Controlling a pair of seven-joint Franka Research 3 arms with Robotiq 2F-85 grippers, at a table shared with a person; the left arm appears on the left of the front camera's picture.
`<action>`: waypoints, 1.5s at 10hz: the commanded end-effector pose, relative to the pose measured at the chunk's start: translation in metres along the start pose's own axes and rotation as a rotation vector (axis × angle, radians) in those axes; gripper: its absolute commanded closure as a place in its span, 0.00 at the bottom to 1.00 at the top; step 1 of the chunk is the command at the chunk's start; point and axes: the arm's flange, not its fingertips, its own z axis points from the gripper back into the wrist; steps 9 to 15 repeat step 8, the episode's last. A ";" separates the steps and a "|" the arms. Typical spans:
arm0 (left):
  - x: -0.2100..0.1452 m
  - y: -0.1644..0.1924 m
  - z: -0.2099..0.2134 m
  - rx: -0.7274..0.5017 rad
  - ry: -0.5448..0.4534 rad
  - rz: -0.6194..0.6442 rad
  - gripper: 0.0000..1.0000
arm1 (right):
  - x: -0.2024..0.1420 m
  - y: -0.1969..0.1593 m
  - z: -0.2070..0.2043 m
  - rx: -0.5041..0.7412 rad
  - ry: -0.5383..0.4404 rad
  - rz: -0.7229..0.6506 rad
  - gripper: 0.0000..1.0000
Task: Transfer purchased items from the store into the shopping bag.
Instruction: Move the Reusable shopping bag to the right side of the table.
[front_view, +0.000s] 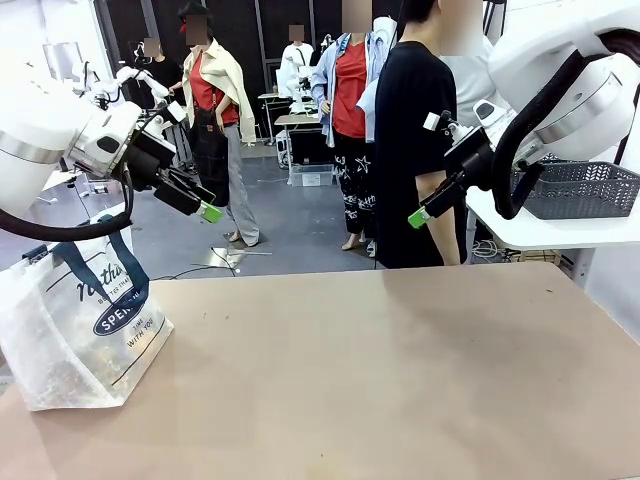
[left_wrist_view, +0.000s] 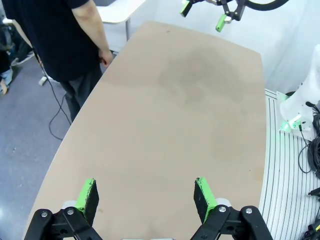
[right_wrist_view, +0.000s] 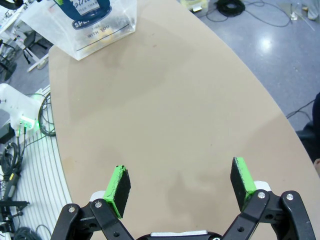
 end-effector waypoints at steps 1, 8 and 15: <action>0.001 0.001 0.001 0.012 -0.001 0.001 0.00 | 0.001 -0.001 -0.001 0.000 -0.001 -0.008 0.00; 0.001 0.001 0.001 0.012 -0.001 0.001 0.00 | 0.001 -0.001 -0.001 0.000 -0.001 -0.008 0.00; 0.001 0.001 0.001 0.012 -0.001 0.001 0.00 | 0.001 -0.001 -0.001 0.000 -0.001 -0.008 0.00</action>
